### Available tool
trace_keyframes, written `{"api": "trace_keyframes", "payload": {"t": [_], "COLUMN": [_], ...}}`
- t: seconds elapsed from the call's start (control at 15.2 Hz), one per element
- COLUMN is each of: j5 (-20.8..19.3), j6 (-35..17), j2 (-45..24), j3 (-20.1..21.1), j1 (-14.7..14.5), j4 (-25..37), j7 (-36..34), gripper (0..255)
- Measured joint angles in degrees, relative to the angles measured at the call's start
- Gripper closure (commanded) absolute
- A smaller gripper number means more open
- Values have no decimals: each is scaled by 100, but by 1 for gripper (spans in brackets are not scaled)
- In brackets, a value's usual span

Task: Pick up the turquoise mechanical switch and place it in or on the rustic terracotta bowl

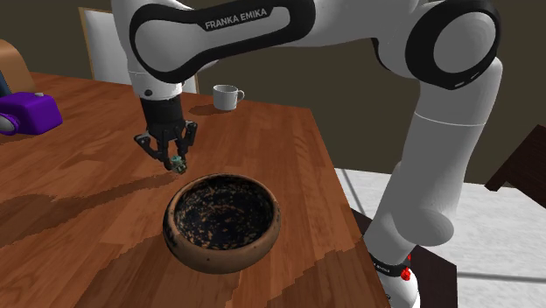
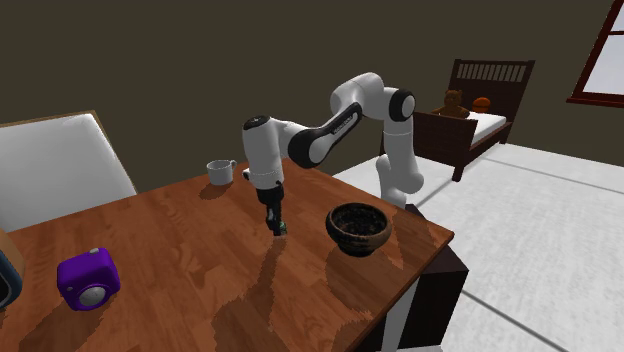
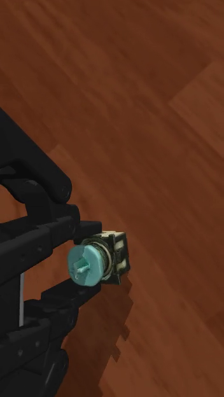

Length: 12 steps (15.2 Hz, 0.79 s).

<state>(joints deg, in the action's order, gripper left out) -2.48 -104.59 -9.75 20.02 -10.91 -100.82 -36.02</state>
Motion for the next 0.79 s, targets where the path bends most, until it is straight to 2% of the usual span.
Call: {"api": "trace_keyframes", "payload": {"t": [0.79], "j5": [33], "j6": [889], "j2": [76], "j3": [12], "j1": [-6], "j4": [820], "j7": [21], "gripper": [255]}}
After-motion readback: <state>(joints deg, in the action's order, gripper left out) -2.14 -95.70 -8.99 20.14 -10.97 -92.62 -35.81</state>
